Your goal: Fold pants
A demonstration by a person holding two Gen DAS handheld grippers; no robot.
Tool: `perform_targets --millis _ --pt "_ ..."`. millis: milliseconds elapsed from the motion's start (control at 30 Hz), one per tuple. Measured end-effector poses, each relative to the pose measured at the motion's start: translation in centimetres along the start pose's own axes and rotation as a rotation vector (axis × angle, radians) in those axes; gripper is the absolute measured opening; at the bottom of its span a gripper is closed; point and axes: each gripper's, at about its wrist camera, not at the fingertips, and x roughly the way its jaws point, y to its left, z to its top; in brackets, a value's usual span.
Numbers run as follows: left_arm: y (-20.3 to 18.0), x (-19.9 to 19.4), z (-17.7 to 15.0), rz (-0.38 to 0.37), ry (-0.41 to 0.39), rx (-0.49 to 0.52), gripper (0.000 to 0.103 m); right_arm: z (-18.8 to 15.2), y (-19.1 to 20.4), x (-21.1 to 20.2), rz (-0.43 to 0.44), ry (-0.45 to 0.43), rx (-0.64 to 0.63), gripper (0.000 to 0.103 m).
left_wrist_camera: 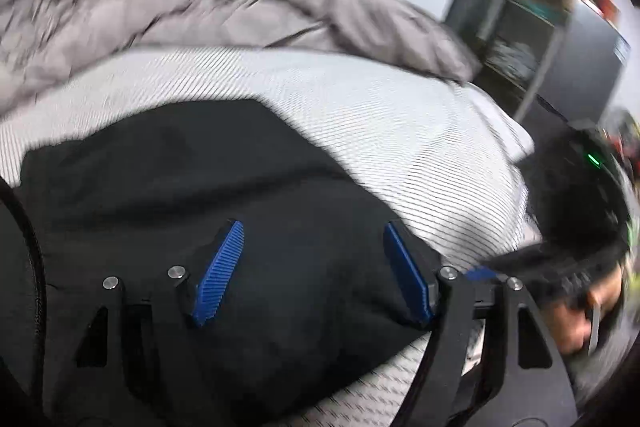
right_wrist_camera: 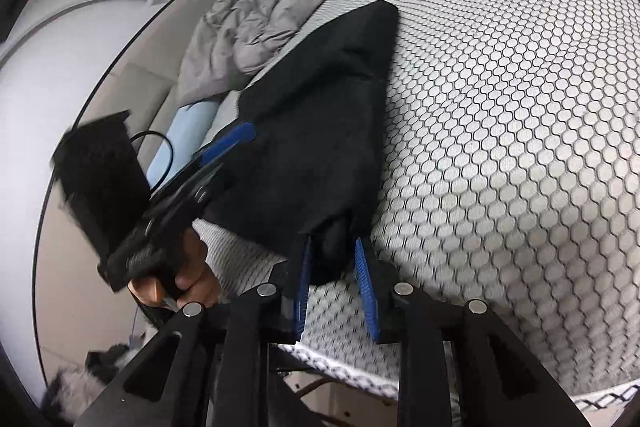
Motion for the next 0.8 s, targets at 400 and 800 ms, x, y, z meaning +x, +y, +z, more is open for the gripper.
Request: perform_targets --millis 400,800 --pt "3.1 2.7 -0.9 0.049 0.077 -0.069 0.069 -4.1 1.7 -0.2 -0.096 0.024 -0.07 0.004" --pt "-7.5 3.0 -6.2 0.095 0.114 0.384 0.074 3.5 2.4 1.9 -0.135 0.017 -0.082 0.048"
